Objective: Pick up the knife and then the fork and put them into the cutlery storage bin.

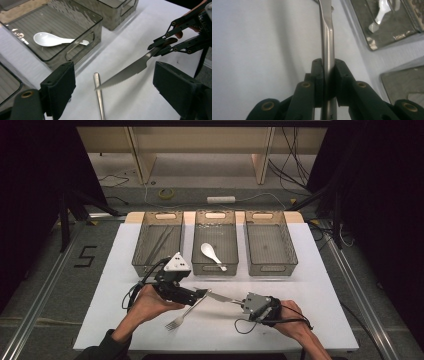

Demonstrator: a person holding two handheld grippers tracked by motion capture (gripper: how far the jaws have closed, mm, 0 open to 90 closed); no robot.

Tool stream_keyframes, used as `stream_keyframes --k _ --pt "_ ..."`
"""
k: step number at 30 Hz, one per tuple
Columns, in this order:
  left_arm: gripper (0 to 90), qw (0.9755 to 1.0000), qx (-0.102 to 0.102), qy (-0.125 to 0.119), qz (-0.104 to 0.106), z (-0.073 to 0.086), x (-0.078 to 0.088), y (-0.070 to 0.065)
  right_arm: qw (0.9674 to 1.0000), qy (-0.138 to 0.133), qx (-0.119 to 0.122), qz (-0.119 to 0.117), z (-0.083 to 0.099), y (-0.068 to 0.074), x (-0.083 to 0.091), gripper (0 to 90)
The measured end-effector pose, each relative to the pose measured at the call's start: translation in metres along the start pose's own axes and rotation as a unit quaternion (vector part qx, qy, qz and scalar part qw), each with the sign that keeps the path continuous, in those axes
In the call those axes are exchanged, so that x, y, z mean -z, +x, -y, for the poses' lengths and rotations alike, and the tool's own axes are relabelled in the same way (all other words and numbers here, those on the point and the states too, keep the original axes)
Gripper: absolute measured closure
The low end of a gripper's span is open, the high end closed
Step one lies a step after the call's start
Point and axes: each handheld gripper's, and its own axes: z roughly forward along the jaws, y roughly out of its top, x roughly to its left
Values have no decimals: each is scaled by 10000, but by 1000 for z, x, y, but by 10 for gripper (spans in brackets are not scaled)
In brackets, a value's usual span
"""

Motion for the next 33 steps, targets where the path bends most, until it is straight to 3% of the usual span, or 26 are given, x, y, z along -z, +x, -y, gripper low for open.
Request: stream_keyframes --k 4,6,10,14,16,17,22,23,26,27,28,32,33 --pt "168 9996 192 -177 -93 7 2 6 9998 29 -173 40 4 -5 2 802" --pt "167 9992 273 -247 -127 11 2 10 9992 44 -388 79 7 -10 2 802" --pt "164 9988 432 -193 -154 23 0 16 9983 51 -571 114 11 -17 3 802" --pt "158 9981 557 -127 -228 34 -5 19 9955 -73 -932 116 14 -27 8 803" --pt "158 9977 609 -140 -254 39 -7 20 9953 -111 -954 125 14 -30 9 803" --pt "158 9976 629 -156 -262 41 -8 21 9929 -176 -1168 116 14 -35 12 803" --pt "156 9968 694 -255 -313 47 -11 21 9897 -283 -1400 135 15 -45 15 804" --pt "156 9965 705 -307 -319 48 -10 21 9874 -307 -1548 150 15 -51 17 804" --pt "156 9964 703 -351 -318 51 -10 20 9852 -342 -1669 172 15 -58 18 805" --pt "156 9964 700 -343 -327 52 -10 20 9824 -392 -1813 216 15 -66 20 805" --pt "156 9966 685 -321 -330 52 -10 20 9824 -392 -1813 216 15 -66 20 805" --pt "156 9965 679 -315 -373 55 -11 19 9769 -480 -2055 330 13 -83 23 806" --pt "156 9966 660 -316 -388 56 -11 19 9740 -524 -2175 364 10 -92 23 806"
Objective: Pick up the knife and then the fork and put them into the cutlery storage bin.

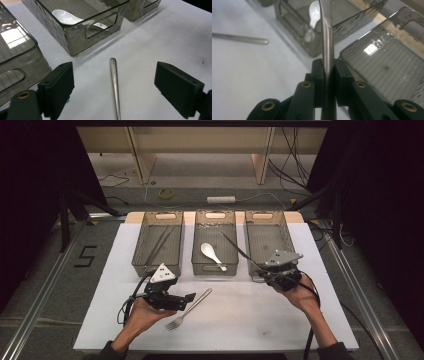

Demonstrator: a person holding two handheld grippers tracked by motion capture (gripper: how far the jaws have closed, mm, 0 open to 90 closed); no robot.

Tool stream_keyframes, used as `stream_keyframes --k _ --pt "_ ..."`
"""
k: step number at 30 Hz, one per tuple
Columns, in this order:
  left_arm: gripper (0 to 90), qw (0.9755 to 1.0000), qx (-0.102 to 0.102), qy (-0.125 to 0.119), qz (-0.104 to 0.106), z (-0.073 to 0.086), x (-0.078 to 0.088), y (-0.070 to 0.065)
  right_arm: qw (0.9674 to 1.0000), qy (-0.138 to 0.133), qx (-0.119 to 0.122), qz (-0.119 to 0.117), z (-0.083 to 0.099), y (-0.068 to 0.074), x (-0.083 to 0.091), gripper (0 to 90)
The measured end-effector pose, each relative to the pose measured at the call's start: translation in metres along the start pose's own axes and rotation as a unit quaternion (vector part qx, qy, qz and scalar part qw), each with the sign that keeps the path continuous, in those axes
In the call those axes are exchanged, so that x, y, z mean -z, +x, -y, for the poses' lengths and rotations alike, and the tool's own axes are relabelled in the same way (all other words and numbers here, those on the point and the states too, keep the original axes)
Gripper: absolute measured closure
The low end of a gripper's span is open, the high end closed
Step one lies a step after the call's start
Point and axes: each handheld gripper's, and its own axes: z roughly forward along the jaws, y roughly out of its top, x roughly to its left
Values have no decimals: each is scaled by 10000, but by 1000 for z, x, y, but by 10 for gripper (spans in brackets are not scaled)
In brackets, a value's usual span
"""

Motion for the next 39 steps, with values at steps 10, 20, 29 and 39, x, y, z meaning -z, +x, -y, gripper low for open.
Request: stream_keyframes --k 10,20,29,39 --pt "153 9998 -115 -123 -53 6 0 -5 9982 -6 -520 287 -25 -34 -12 806" --pt "153 9989 -116 -444 13 6 5 -9 9931 125 -1051 500 -31 -65 -30 806" --pt "153 9991 -61 -416 -10 8 4 -5 9866 244 -1495 609 -36 -83 -48 807" --pt "153 9991 -86 -414 8 8 4 -7 9779 514 -1844 837 -32 -94 -68 807"
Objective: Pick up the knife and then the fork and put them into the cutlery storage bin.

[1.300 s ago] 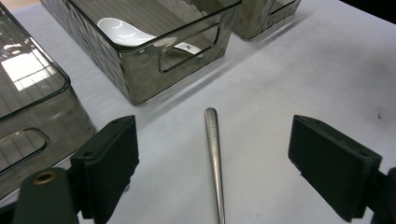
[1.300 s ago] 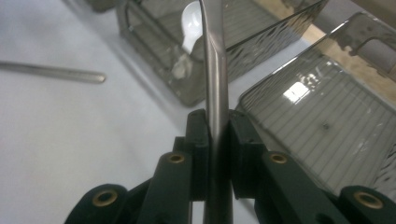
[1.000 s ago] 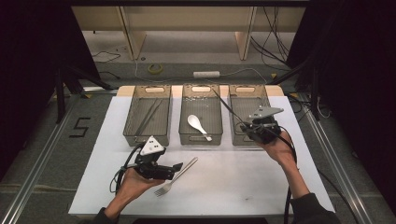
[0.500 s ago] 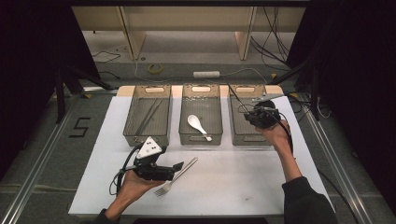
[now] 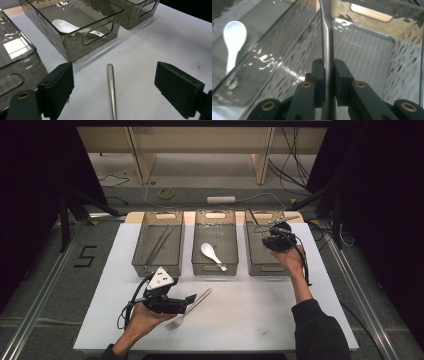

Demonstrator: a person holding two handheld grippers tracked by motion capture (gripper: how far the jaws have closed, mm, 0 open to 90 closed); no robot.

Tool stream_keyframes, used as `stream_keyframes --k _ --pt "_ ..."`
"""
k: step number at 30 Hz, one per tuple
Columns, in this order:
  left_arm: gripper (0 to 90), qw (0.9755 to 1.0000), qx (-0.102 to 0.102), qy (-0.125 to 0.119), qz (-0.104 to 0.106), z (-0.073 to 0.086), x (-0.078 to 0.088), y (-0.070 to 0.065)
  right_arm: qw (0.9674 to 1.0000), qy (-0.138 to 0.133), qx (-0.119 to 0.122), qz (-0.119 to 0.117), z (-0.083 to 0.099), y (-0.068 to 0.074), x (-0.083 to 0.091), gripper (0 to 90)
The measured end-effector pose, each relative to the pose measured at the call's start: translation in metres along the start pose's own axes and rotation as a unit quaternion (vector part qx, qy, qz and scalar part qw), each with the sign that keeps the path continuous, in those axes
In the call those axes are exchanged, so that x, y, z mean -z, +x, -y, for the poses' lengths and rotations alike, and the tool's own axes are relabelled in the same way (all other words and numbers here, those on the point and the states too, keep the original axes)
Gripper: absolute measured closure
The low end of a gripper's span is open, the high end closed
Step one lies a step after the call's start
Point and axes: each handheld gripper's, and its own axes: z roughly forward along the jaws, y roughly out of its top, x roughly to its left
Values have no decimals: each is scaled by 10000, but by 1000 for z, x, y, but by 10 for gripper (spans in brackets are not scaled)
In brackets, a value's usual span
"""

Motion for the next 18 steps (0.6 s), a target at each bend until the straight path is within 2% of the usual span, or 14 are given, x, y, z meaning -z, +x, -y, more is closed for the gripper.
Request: stream_keyframes --k 9,18 --pt "153 10000 12 42 12 0 -1 0 9995 180 -234 137 4 -6 -9 806" --pt "153 10000 19 72 1 0 -1 0 9984 403 -263 283 8 -4 -17 805"
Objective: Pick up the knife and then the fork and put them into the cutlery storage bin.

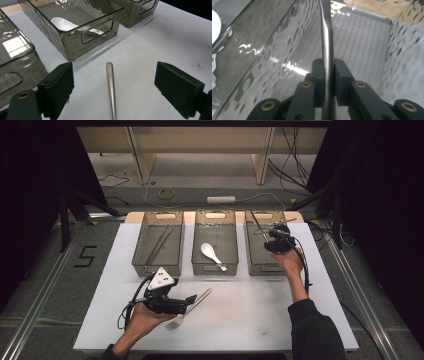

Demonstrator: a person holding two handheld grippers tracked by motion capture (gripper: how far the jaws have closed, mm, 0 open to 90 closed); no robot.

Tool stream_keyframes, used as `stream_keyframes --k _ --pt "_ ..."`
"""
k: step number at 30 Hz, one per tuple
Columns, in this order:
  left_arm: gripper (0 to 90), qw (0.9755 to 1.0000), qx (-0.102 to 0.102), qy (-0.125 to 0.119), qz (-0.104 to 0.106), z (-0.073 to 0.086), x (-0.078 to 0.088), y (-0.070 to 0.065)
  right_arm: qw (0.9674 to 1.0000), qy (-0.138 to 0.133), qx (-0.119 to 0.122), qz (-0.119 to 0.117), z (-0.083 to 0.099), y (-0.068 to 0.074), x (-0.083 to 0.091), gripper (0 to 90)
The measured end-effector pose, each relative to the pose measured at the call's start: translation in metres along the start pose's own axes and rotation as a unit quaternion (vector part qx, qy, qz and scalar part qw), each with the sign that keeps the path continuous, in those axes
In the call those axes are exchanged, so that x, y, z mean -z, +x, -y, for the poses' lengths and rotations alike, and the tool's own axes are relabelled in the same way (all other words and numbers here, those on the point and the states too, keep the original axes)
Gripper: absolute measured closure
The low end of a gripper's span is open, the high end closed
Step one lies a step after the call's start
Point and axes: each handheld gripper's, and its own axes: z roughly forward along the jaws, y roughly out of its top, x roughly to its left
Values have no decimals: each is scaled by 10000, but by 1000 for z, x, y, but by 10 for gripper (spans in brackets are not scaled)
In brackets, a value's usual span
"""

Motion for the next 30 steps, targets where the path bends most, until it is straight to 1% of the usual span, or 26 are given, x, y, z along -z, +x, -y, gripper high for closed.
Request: stream_keyframes --k 6,8,9,12,13,15,17,19,21,23,25,27,29,30 --pt "153 10000 -3 -2 2 0 0 1 9998 183 -10 99 1 1 -6 801" --pt "153 10000 31 -23 -7 0 0 1 9993 341 -19 138 3 1 -10 781" --pt "153 10000 34 -21 -7 0 0 1 9993 341 -19 138 3 1 -10 781" --pt "154 10000 26 5 -3 0 0 2 9997 165 -126 138 1 0 -5 657" --pt "153 10000 33 16 0 0 0 2 9998 113 -119 118 -1 1 -2 628" --pt "153 10000 31 26 -8 -1 0 2 9999 33 8 146 -3 2 4 602" --pt "153 10000 8 62 4 -1 0 1 9999 -65 61 119 -4 3 11 549" --pt "153 10000 15 97 12 -1 -1 1 9998 -183 56 -12 -3 3 17 498" --pt "153 9999 52 113 13 -2 -1 1 9993 -281 16 -266 -1 3 24 467" --pt "154 9999 39 146 -2 -3 -1 2 9979 -431 23 -492 1 5 32 436" --pt "153 9997 56 220 2 -4 -1 3 9954 -652 37 -698 4 8 42 406" --pt "154 9995 68 295 -17 -5 -2 4 9927 -835 107 -866 8 12 53 375" --pt "154 9993 92 371 -23 -6 -2 4 9895 -958 211 -1058 12 19 64 350" --pt "154 9991 113 403 -19 -7 -2 4 9880 -1033 274 -1117 15 22 70 347"
